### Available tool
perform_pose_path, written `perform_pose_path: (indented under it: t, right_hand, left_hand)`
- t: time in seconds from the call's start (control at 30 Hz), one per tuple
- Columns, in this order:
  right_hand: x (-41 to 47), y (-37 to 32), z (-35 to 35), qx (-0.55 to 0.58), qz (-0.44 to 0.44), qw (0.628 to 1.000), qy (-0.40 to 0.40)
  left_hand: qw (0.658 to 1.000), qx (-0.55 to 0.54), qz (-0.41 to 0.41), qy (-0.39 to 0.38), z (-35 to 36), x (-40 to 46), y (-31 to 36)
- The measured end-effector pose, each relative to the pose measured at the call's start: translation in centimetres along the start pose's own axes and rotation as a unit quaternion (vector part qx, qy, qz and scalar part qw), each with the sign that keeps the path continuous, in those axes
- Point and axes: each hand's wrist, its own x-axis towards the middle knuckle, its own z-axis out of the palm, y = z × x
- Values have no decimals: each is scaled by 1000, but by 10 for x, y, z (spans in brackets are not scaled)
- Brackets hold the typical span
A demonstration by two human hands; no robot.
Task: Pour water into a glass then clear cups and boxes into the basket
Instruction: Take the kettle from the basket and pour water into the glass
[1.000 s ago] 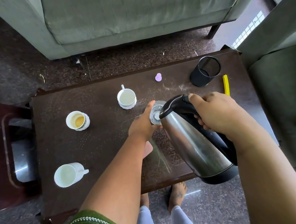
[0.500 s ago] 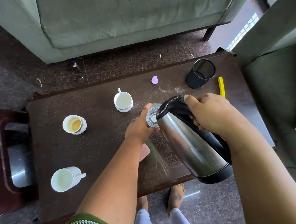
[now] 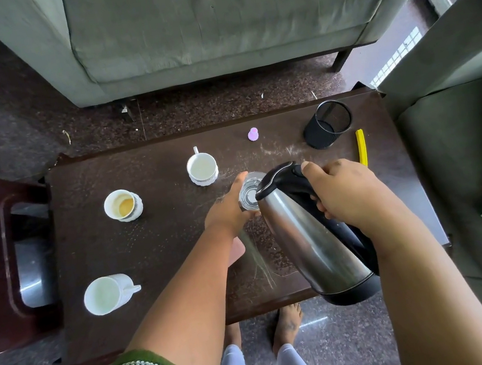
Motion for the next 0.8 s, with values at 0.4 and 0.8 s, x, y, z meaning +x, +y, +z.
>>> perform_pose_path:
  t: [0.4, 0.8]
  right_hand:
    - [2, 3, 6, 1, 12, 1000, 2]
    - [2, 0, 5, 0, 11, 1000, -1]
  left_hand:
    - [1000, -5, 4, -3, 0, -1, 0]
    - [1000, -8, 1, -5, -1, -2, 2]
